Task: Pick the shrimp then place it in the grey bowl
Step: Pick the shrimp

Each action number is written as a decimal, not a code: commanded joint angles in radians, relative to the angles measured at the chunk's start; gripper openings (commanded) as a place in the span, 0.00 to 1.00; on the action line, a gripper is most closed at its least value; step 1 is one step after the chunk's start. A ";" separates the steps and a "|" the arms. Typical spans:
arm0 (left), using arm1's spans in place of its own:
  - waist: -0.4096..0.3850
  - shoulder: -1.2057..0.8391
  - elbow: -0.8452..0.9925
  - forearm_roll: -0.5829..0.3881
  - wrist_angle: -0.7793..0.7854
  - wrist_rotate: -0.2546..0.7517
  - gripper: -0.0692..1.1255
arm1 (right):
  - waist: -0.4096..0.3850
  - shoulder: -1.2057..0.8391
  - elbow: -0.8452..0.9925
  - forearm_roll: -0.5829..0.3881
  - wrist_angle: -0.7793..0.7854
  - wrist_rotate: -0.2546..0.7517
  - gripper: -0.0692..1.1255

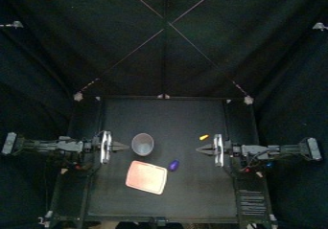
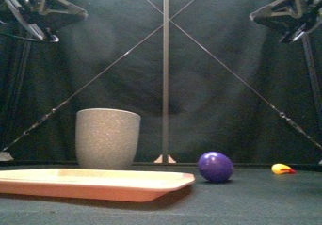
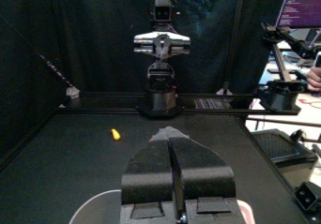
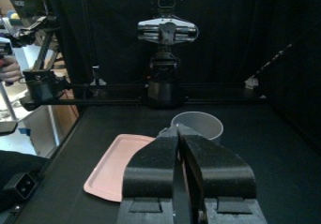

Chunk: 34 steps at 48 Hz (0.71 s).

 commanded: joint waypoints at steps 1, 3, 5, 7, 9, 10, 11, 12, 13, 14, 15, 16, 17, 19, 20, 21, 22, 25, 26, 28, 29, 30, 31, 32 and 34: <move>0.015 0.017 -0.020 -0.025 0.025 0.002 0.09 | -0.025 0.023 0.002 0.000 0.009 0.005 0.08; 0.023 0.017 -0.021 -0.026 0.038 0.002 0.09 | -0.052 0.034 0.005 0.002 0.038 0.006 0.08; 0.035 0.017 -0.023 -0.028 0.058 0.002 0.09 | -0.080 0.044 0.006 0.002 0.078 0.006 0.08; 0.043 0.017 -0.026 -0.028 0.069 0.002 0.10 | -0.107 0.057 0.003 0.002 0.130 0.006 0.08; 0.052 0.017 -0.028 -0.028 0.081 0.002 0.09 | -0.137 0.069 -0.002 -0.002 0.190 0.006 0.08; 0.055 0.017 -0.029 -0.028 0.086 0.002 0.10 | -0.153 0.074 -0.003 -0.003 0.221 0.006 0.08; 0.058 0.017 -0.031 -0.028 0.089 0.003 0.10 | -0.169 0.077 -0.006 -0.006 0.256 0.006 0.08; 0.061 0.017 -0.031 -0.028 0.092 0.003 0.09 | -0.187 0.081 -0.009 -0.008 0.290 0.006 0.08; 0.063 0.017 -0.032 -0.028 0.095 0.003 0.10 | -0.206 0.086 -0.014 -0.011 0.325 0.005 0.08; 0.066 0.017 -0.034 -0.028 0.098 0.003 0.10 | -0.225 0.091 -0.018 -0.014 0.362 0.006 0.08; 0.069 0.017 -0.034 -0.028 0.098 0.003 0.09 | -0.245 0.095 -0.025 -0.017 0.399 0.005 0.08; 0.071 0.015 -0.034 -0.028 0.098 0.003 0.10 | -0.264 0.098 -0.034 -0.021 0.436 0.005 0.08; 0.072 0.017 -0.035 -0.026 0.098 0.003 0.10 | -0.281 0.101 -0.041 -0.026 0.474 0.005 0.08; 0.074 0.015 -0.035 -0.026 0.098 0.005 0.10 | -0.324 0.107 -0.060 -0.041 0.560 0.002 0.08; 0.075 0.017 -0.034 -0.026 0.100 0.003 0.09 | -0.339 0.110 -0.067 -0.049 0.592 0.000 0.08; 0.075 0.017 -0.035 -0.026 0.098 0.005 0.10 | -0.354 0.112 -0.075 -0.058 0.621 0.000 0.08; 0.075 0.017 -0.034 -0.026 0.098 0.005 0.10 | -0.368 0.112 -0.083 -0.066 0.650 0.000 0.08; 0.077 0.017 -0.034 -0.025 0.100 0.005 0.10 | -0.407 0.114 -0.103 -0.097 0.729 -0.005 0.08; 0.077 0.017 -0.034 -0.025 0.100 0.005 0.10 | -0.414 0.114 -0.106 -0.106 0.746 -0.008 0.08; 0.078 0.017 -0.032 -0.025 0.098 0.005 0.10 | -0.428 0.114 -0.110 -0.126 0.769 -0.009 0.09; 0.080 0.017 -0.031 -0.025 0.098 0.005 0.10 | -0.431 0.114 -0.110 -0.138 0.775 -0.009 0.09; 0.081 0.017 -0.031 -0.025 0.098 0.005 0.10 | -0.434 0.114 -0.112 -0.147 0.781 -0.009 0.10; 0.081 0.017 -0.031 -0.025 0.100 0.005 0.10 | -0.436 0.114 -0.112 -0.158 0.784 -0.008 0.11; 0.083 0.017 -0.031 -0.025 0.100 0.005 0.10 | -0.437 0.114 -0.110 -0.169 0.788 -0.009 0.13; 0.084 0.017 -0.031 -0.025 0.100 0.005 0.10 | -0.437 0.115 -0.106 -0.195 0.792 -0.005 0.18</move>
